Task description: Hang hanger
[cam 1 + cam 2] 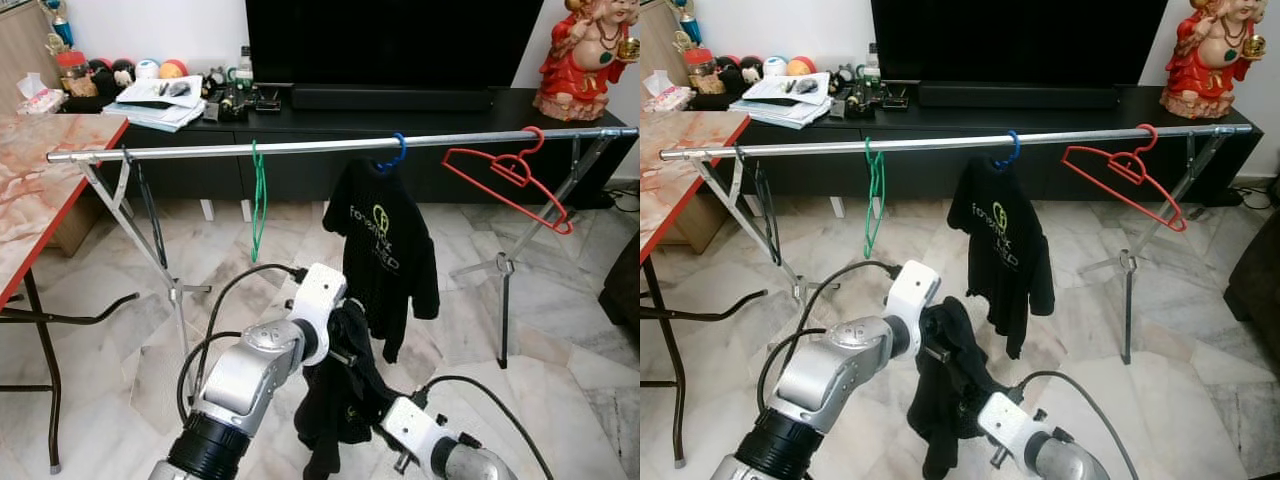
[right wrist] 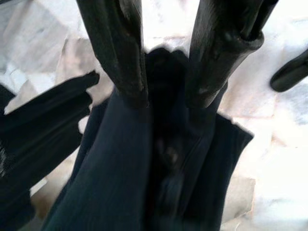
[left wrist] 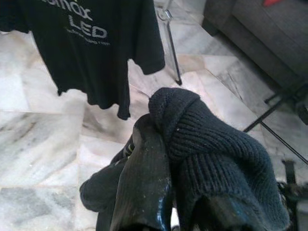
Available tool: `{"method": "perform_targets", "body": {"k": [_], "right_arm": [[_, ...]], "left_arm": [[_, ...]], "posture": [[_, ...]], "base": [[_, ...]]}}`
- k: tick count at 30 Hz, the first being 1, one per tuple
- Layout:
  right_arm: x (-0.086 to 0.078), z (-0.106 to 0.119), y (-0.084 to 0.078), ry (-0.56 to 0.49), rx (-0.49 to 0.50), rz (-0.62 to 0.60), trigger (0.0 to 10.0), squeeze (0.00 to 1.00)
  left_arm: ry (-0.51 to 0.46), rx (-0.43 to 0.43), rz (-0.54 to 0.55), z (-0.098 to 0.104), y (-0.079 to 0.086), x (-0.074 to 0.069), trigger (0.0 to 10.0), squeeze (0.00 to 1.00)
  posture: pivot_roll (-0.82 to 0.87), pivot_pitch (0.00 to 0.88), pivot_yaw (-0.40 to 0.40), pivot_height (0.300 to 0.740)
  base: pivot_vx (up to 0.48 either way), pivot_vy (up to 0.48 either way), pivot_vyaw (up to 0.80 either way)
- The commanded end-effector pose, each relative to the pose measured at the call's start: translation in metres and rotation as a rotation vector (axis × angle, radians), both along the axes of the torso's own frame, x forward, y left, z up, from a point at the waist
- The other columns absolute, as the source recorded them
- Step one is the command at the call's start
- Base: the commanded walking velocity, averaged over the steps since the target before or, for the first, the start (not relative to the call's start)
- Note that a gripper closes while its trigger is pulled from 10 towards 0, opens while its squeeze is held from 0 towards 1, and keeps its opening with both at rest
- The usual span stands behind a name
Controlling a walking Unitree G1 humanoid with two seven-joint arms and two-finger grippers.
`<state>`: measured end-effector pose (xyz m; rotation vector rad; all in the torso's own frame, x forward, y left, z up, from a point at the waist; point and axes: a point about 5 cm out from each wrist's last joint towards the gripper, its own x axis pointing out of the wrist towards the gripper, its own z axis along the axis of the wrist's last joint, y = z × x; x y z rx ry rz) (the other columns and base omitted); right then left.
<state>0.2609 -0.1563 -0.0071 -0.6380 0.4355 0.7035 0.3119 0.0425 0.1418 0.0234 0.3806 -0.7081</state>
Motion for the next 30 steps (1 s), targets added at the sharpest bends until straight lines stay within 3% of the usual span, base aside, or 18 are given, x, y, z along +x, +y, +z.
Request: {"method": "perform_targets", "body": {"k": [1,3,15,23,30], "right_arm": [[-0.003,-0.004,0.000,0.003,-0.013,0.009,10.0,0.00],[-0.001,-0.007,-0.003,-0.018,-0.073,0.012,10.0,0.00],[0.003,-0.013,-0.010,-0.059,-0.124,-0.082,10.0,0.00],[0.010,-0.008,-0.014,-0.114,-0.067,-0.227,10.0,0.00],[0.012,-0.006,-0.003,-0.089,0.016,-0.217,10.0,0.00]], "left_arm": [[-0.032,-0.018,-0.034,0.011,-0.004,-0.002,0.0,0.00],[-0.031,-0.019,-0.046,0.011,-0.005,-0.003,0.0,0.00],[-0.031,-0.022,-0.079,0.015,-0.009,-0.004,0.0,0.00],[-0.037,-0.023,-0.083,0.018,-0.009,-0.005,0.0,0.00],[-0.042,-0.024,-0.088,0.020,-0.010,-0.005,0.0,0.00]], "posture": [[-0.03,0.089,0.010,0.740],[-0.03,0.087,0.011,0.740],[-0.02,0.082,0.014,0.740],[-0.01,0.072,0.020,0.740],[0.00,0.065,0.023,0.740]], "base": [[0.000,0.000,0.00],[0.000,0.000,0.00],[0.000,0.000,0.00],[0.000,0.000,0.00],[0.000,0.000,0.00]]}}
